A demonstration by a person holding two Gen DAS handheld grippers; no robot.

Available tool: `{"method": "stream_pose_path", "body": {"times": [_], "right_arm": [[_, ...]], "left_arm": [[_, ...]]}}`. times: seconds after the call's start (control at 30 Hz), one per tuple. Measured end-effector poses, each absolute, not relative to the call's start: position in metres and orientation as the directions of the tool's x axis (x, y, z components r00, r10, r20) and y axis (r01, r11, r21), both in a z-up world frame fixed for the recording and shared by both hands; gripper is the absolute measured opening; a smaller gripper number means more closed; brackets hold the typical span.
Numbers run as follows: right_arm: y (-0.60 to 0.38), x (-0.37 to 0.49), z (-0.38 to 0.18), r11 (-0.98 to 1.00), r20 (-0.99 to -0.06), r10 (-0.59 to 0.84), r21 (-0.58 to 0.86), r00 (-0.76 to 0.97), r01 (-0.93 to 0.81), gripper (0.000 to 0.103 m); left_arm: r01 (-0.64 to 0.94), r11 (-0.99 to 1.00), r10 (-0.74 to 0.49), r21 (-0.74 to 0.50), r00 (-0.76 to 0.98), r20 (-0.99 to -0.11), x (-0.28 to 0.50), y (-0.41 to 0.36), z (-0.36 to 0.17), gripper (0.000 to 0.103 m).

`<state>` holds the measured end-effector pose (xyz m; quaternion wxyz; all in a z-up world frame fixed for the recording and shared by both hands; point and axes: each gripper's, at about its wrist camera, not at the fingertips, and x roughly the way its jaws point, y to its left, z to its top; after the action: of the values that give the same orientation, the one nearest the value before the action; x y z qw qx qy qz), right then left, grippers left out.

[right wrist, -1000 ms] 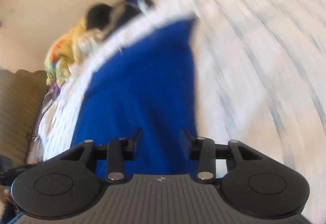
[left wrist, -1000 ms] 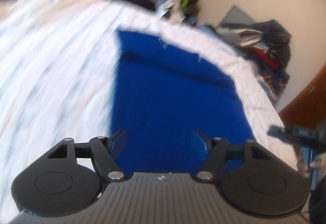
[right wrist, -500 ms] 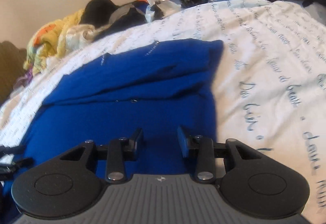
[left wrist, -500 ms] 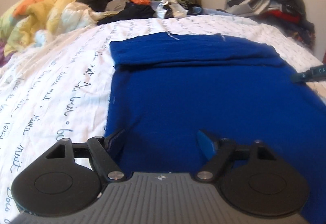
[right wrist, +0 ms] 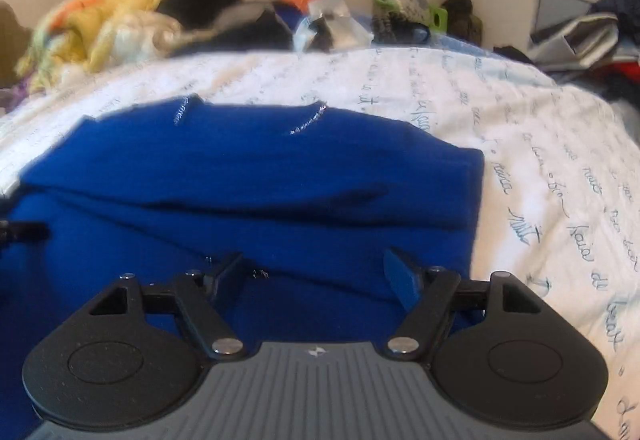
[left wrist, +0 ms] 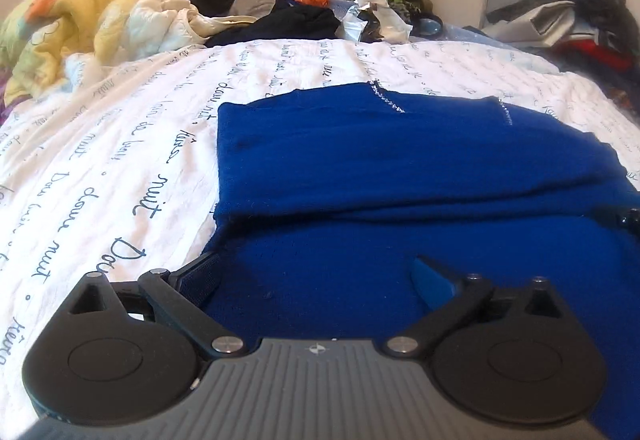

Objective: Fold small clothes
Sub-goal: 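Release the sweater and hold both tools open above it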

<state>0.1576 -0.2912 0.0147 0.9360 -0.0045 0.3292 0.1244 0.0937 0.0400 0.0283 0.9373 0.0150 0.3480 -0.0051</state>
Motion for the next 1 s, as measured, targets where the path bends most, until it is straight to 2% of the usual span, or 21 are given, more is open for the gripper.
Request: {"method": "stream_pose_path", "body": {"times": [0.07,0.1,0.13,0.17,0.23,0.33,0.4,0.43,0.47,0.5,0.6,0.67,0.73,0.83,0.87,1.0], "right_arm": [[-0.283,0.156,0.017,0.971,-0.625,0.2,0.024,0.754,-0.238,0.076],[-0.28,0.154,0.02,0.976,-0.637,0.179,0.021,0.75,-0.215,0.076],[-0.277,0.149,0.026,0.983,-0.647,0.16,0.038,0.746,-0.177,0.076],[-0.275,0.141,0.033,0.986,-0.644,0.165,0.077,0.747,-0.151,0.076],[-0.275,0.115,0.042,0.969,-0.603,0.244,0.177,0.76,-0.17,0.08],[-0.257,0.093,0.037,0.966,-0.63,0.257,0.148,0.733,-0.211,0.085],[-0.247,0.088,0.022,0.971,-0.683,0.218,0.079,0.697,-0.227,0.085],[-0.244,0.077,0.018,0.969,-0.649,0.195,0.011,0.735,-0.248,0.089],[-0.249,0.073,0.013,0.97,-0.638,0.182,-0.009,0.749,-0.244,0.098],[-0.262,0.075,0.013,0.976,-0.647,0.199,0.059,0.736,-0.211,0.103],[-0.281,0.074,0.014,0.992,-0.667,0.119,0.042,0.736,-0.123,0.103],[-0.284,0.064,0.023,0.988,-0.69,0.151,0.122,0.707,-0.092,0.103],[-0.278,0.046,0.03,0.977,-0.676,0.212,0.172,0.706,-0.129,0.103],[-0.255,0.026,0.017,0.974,-0.698,0.205,0.074,0.686,-0.216,0.103],[-0.25,0.014,0.011,0.968,-0.653,0.184,-0.009,0.734,-0.25,0.103],[-0.273,0.011,0.014,0.976,-0.663,0.18,0.031,0.726,-0.214,0.103]], "left_arm": [[-0.002,0.997,0.049,0.073,0.767,-0.64,0.09,0.033,0.032,0.096],[-0.007,0.996,0.064,0.092,0.772,-0.633,0.082,0.029,0.036,0.083],[0.004,0.997,0.045,0.077,0.772,-0.634,0.072,0.026,0.041,0.083],[0.028,0.999,-0.004,0.028,0.775,-0.631,0.06,0.024,0.048,0.087],[0.069,0.996,-0.085,-0.049,0.781,-0.619,0.032,0.017,0.053,0.1],[0.135,0.989,-0.138,-0.055,0.744,-0.654,0.011,0.0,0.042,0.101],[0.139,0.99,-0.094,0.015,0.742,-0.663,0.003,-0.006,0.028,0.103],[0.142,0.989,-0.088,0.031,0.751,-0.654,-0.001,-0.005,0.027,0.103],[0.139,0.99,-0.098,0.009,0.743,-0.662,-0.002,0.0,0.027,0.103],[0.125,0.992,-0.079,0.023,0.745,-0.662,-0.002,0.003,0.028,0.103],[0.091,0.996,-0.051,0.023,0.729,-0.683,-0.01,0.01,0.032,0.103],[0.089,0.996,-0.065,-0.003,0.708,-0.704,-0.019,0.012,0.038,0.102],[0.096,0.995,-0.085,-0.025,0.697,-0.712,-0.028,0.01,0.038,0.103],[0.096,0.995,-0.06,0.019,0.751,-0.658,-0.053,0.008,0.024,0.103],[0.09,0.996,-0.061,0.01,0.751,-0.658,-0.054,0.01,0.024,0.103],[0.067,0.998,-0.038,0.019,0.756,-0.654,-0.057,0.006,0.024,0.103]]}}
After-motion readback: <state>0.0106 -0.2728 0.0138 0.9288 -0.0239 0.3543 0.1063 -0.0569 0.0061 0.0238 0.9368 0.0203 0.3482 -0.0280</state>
